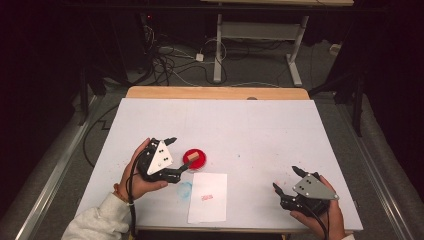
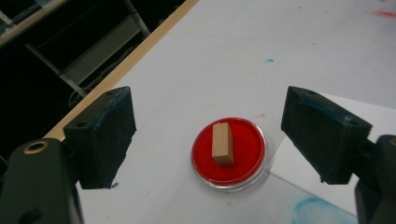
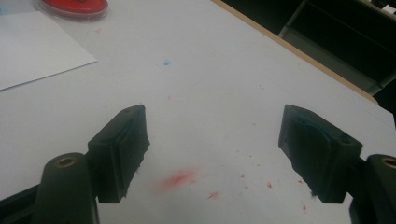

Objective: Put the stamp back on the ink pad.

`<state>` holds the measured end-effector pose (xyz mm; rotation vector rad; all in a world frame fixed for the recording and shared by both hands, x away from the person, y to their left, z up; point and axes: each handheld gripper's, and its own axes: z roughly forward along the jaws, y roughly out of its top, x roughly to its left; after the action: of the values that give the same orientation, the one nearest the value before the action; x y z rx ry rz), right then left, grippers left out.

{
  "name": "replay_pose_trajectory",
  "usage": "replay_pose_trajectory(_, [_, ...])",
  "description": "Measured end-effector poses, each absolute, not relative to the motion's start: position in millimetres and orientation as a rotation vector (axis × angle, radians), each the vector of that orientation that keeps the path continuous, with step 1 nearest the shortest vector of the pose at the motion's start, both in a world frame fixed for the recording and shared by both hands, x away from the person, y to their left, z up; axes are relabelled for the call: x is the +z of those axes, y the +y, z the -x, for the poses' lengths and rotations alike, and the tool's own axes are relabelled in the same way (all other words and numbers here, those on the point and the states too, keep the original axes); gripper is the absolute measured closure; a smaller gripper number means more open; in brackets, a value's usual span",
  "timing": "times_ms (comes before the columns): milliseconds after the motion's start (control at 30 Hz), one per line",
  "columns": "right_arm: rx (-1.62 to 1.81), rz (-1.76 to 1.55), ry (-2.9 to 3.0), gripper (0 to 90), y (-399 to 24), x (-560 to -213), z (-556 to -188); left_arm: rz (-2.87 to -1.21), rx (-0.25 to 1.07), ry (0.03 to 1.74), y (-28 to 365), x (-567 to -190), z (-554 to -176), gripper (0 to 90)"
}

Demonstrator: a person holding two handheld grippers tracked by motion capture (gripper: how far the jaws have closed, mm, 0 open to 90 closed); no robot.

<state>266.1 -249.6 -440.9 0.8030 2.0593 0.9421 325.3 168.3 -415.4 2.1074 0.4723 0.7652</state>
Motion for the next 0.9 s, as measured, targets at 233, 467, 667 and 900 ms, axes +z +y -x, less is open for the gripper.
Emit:
replay_pose_trajectory(233, [0.939,-0.796,2.063,24.3,-248,-441,-266,-2.130,0.773,0.481,177,-425,-317,17.3])
replay_pose_trajectory(467, [0.936,-0.799,2.068,24.3,-248,-442,-266,-2.127,0.783,0.503,187,-436,-309,17.3])
replay_pose_trajectory(667, [0.933,-0.799,2.071,24.3,-247,-443,-266,-2.121,0.801,0.539,197,-444,-304,17.2])
replay_pose_trajectory(900, [0.933,-0.797,2.075,24.3,-246,-443,-266,-2.141,0.794,0.592,208,-456,-298,17.3])
